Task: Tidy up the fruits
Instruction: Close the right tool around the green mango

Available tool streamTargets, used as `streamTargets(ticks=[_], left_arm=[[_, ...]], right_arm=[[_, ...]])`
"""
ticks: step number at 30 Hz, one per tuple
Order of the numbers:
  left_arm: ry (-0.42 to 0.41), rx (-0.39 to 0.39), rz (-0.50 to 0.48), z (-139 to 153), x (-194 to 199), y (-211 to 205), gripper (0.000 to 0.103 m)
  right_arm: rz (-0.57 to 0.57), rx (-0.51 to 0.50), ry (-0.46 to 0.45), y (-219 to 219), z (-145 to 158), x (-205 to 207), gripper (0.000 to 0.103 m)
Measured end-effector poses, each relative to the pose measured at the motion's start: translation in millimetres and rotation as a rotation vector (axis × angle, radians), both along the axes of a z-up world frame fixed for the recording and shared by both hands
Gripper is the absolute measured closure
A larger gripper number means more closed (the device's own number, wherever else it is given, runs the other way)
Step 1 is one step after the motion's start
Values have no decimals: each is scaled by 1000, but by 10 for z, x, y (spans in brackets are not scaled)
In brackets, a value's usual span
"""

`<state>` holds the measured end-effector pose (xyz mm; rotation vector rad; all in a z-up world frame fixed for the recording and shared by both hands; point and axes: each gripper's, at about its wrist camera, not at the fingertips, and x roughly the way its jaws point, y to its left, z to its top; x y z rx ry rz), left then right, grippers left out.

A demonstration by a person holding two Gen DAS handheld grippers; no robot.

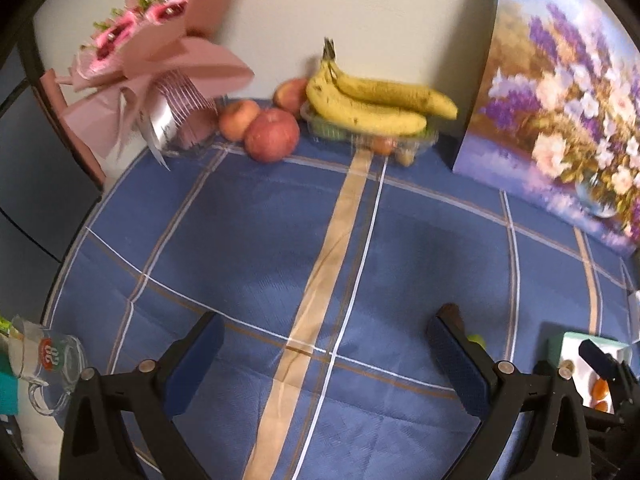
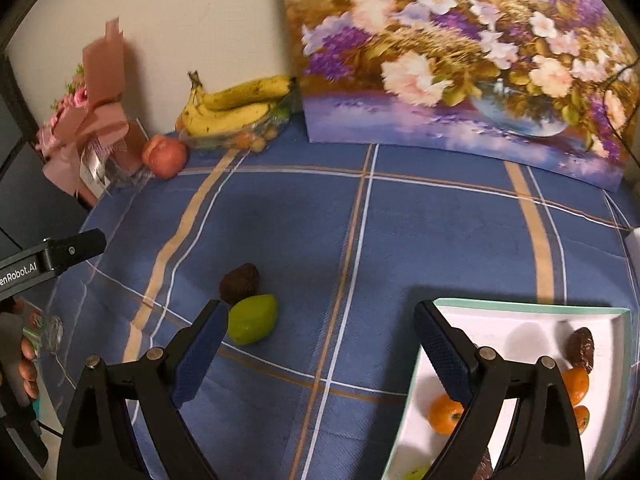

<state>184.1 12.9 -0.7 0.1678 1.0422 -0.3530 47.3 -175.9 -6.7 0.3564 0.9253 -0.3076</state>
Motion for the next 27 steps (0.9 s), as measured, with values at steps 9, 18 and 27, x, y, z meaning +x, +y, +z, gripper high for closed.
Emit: streamTargets(ticks=[9,18,27], left_arm=[[51,36,26,-285,165,-2,0],[58,45,55,-411,304,51,0],[84,20,39,-511,346,-19,0]], right_arm=[[79,-17,85,150,-326,234,9],[162,-28,121,343,-610,430,9],[230,-86,147,503,-796,602,12]])
